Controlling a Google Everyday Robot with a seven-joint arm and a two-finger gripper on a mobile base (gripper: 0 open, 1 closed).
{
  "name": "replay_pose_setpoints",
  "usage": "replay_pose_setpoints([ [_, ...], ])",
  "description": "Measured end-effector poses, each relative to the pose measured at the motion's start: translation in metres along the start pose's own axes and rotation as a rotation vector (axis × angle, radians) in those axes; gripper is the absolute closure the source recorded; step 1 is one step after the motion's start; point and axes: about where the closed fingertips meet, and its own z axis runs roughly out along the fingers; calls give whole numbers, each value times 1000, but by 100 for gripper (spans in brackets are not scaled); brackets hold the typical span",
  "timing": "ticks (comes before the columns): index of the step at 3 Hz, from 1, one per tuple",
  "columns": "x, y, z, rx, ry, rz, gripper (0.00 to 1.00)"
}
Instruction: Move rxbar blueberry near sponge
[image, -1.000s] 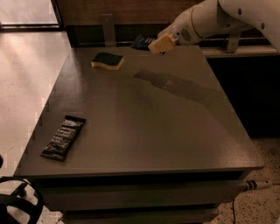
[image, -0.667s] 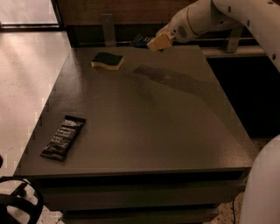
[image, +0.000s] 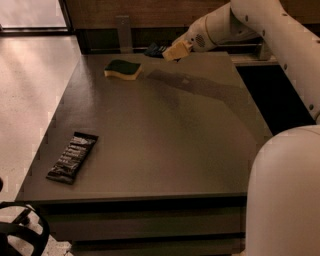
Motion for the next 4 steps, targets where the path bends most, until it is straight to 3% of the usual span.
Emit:
replay_pose_setpoints([
  [2,15,11,28,-54,-2,41,100],
  [4,15,14,34,-64,0,41,60],
])
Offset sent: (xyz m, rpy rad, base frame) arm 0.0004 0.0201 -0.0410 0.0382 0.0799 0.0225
